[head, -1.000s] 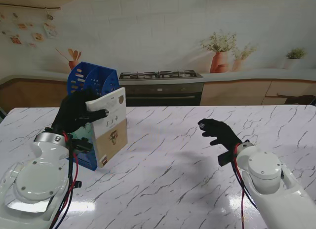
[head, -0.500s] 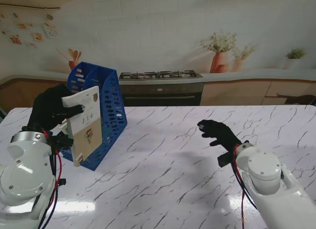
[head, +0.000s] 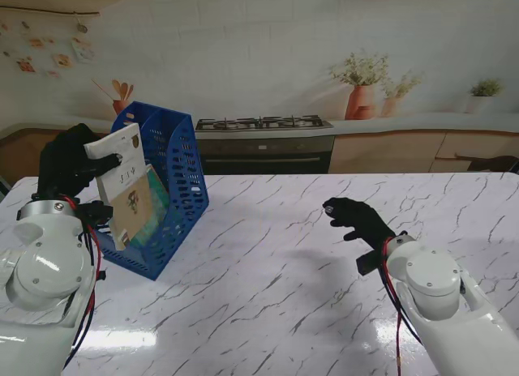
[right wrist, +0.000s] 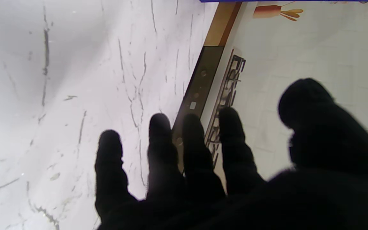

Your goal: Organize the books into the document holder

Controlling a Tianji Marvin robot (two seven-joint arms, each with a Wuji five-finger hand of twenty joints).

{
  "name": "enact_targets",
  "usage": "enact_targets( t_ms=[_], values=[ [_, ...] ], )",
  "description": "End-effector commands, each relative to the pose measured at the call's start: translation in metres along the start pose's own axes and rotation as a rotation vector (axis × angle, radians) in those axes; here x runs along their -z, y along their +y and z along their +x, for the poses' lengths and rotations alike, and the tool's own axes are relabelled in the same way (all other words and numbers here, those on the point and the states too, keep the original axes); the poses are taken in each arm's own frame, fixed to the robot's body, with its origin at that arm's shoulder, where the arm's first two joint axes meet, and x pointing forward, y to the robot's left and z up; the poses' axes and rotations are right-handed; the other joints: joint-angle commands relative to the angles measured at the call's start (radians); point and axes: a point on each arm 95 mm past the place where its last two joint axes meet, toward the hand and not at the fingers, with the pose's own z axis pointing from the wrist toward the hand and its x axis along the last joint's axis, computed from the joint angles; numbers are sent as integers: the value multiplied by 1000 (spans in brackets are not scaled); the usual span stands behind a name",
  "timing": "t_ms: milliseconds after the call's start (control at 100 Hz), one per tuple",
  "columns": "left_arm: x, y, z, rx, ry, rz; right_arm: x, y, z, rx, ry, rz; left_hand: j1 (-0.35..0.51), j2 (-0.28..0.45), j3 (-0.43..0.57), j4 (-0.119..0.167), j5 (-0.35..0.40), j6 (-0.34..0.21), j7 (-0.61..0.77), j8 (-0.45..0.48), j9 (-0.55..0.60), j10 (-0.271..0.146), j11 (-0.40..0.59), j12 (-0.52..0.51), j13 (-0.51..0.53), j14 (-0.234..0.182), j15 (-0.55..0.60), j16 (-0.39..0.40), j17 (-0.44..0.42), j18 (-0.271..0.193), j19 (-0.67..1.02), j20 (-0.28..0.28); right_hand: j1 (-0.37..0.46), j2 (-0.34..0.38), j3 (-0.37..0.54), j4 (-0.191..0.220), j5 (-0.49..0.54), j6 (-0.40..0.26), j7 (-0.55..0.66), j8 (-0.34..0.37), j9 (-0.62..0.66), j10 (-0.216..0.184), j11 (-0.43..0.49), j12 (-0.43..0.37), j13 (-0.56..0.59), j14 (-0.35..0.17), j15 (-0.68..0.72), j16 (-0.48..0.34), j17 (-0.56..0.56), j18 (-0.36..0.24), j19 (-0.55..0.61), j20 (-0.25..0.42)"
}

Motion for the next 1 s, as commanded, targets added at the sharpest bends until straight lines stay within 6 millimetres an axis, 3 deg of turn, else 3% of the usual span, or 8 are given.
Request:
enact_targets(
  t_ms=[0,340,990],
  values=[
    [-6,6,-1,24,32,-6,1,-4,-2,-7,-4,3,120,35,165,86,42,-85,64,18,44,-152,-11,20,62,-18,0,-20,19,-218,115,17,-13,-1,-19,33,-7,-34,-2,-14,-15,-28,-14,-10,5,-20,-25,-5,-6,-36,-6,10],
    [-29,37,-24,71,61,37,2,-3,-3,-5,-15,1,107,43,159,70,27,-124,61,48,29,-196,-5,41,59,-42,-37,-21,13,-223,70,5,-26,1,-8,31,-2,-36,0,-15,-8,-36,-15,-10,12,-23,-22,-3,-3,-36,-1,15],
    [-36,72,-62,87,136,53,1,-2,-3,-8,-24,5,87,52,154,46,9,-182,52,97,12,-247,2,55,54,-74,-96,-5,4,-226,3,-5,-14,18,-40,32,-7,-32,0,-16,-20,-41,-15,-13,-2,-30,-28,-5,-14,-45,-16,7]
  ],
)
